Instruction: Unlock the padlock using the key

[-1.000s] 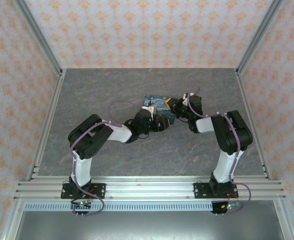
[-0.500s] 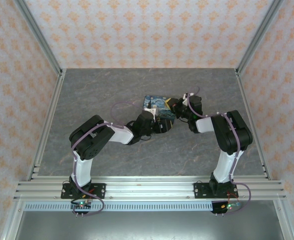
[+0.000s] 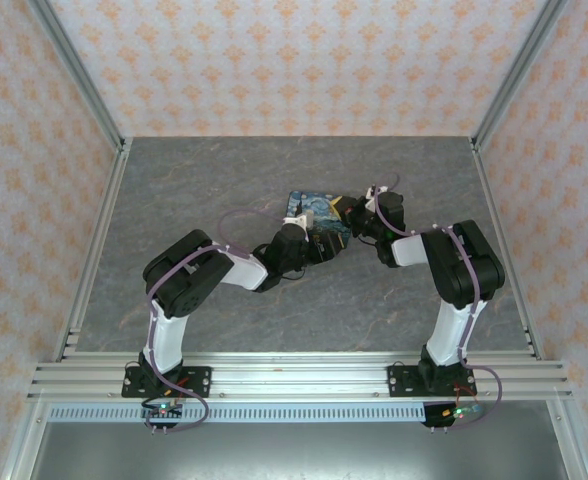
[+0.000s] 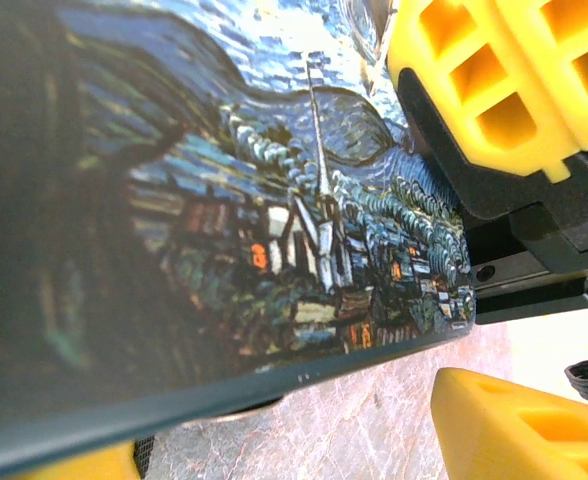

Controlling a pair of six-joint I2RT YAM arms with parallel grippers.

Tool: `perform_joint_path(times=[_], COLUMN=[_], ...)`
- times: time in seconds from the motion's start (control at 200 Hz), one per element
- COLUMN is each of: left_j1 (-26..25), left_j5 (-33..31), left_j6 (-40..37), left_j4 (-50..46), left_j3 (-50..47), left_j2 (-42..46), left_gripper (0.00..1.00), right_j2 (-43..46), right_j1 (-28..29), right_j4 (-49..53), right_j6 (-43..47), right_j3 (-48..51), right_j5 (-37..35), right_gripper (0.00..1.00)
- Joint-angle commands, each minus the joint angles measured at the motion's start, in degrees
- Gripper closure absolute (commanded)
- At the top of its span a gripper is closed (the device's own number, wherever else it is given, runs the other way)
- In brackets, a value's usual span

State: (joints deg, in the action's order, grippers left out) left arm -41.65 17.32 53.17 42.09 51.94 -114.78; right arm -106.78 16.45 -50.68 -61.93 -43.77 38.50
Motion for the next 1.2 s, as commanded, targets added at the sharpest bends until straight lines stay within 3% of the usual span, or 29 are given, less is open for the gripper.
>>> perform_joint_path(times=[0.0, 0.285, 0.651, 1.191], left_j1=[-0.6, -0.7, -2.0, -3.2], left_j5=[-2.2, -2.9, -2.0, -6.6], left_j6=[1.0, 1.6, 3.6, 4.9], left_j4=[0.7, 1.9, 2.5, 3.3], left_j3=[0.0, -0.9, -2.2, -3.4], left_j2=[-2.6, -3.6, 1.6, 3.1], left_gripper=[0.27, 0.27, 0.32, 0.33], right_j2=[-2.2, -2.8, -3.3, -4.0], right_j1=[-0.1, -0.1, -0.1, -0.1], right_j4=[2.2, 1.0, 0.4, -0.1], right_j6=[0.0, -0.6, -0.6, -0.8], right_j3=[1.9, 2.3, 2.4, 2.6], right_j5=[1.0, 1.5, 1.8, 2.1], right_gripper=[1.0, 1.0, 1.0, 1.0])
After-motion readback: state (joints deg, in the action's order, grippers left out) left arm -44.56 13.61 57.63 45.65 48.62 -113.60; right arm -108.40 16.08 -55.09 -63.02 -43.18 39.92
